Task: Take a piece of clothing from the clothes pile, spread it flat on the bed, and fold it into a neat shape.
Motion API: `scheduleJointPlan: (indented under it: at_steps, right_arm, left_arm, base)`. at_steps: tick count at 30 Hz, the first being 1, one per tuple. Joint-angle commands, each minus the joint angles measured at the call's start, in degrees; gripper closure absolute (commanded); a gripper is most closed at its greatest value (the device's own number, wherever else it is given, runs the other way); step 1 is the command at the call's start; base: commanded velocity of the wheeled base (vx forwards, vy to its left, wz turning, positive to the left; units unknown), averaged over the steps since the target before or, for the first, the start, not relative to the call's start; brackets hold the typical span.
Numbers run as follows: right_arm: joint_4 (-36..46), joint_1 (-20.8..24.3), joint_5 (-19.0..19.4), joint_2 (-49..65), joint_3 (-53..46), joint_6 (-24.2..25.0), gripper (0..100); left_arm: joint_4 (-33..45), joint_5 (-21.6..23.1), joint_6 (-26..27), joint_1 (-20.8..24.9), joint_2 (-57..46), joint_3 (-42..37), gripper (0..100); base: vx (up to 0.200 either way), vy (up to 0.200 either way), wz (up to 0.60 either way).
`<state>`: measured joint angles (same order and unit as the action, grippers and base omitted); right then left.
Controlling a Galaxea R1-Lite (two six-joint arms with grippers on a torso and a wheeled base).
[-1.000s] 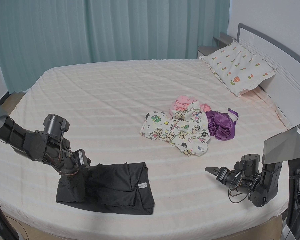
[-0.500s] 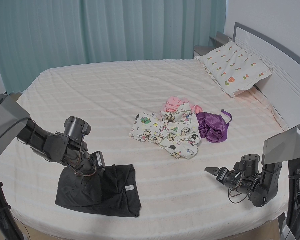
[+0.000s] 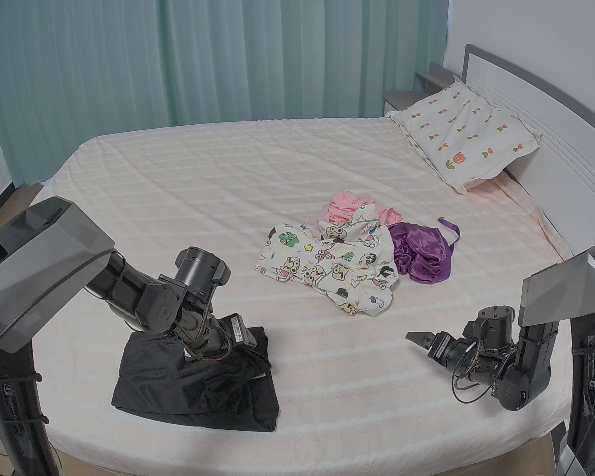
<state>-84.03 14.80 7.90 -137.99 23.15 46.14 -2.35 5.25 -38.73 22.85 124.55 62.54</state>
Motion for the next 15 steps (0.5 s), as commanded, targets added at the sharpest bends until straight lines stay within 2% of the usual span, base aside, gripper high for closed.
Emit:
scheduleJointPlan:
  at_steps: [1,6,11,15]
  right_arm:
    - [0.0,0.1,0.0,-0.3,0.1,0.0,0]
    - [-0.1,0.3,0.0,-0.3,0.0,0.0,0]
    - [-0.1,0.5,0.0,-0.3,-0.5,0.0,0]
    - [-0.3,0.6,-0.1,-0.1,-0.8,0.0,0]
  left_arm:
    - [0.0,0.1,-1.8,0.5,1.5,0.7,0]
    - [-1.0,0.8,-5.5,0.0,-0.9,-1.4,0]
    - [-8.7,3.4,-10.0,-1.5,-7.6,-11.2,0]
    - [-14.9,6.1,-11.6,-3.2,-11.2,-21.0,0]
  base:
    - [0.0,0.0,0.0]
    - [0.0,0.0,0.0]
    - [0.0,0.0,0.0]
    - [-0.2,0.0,0.0]
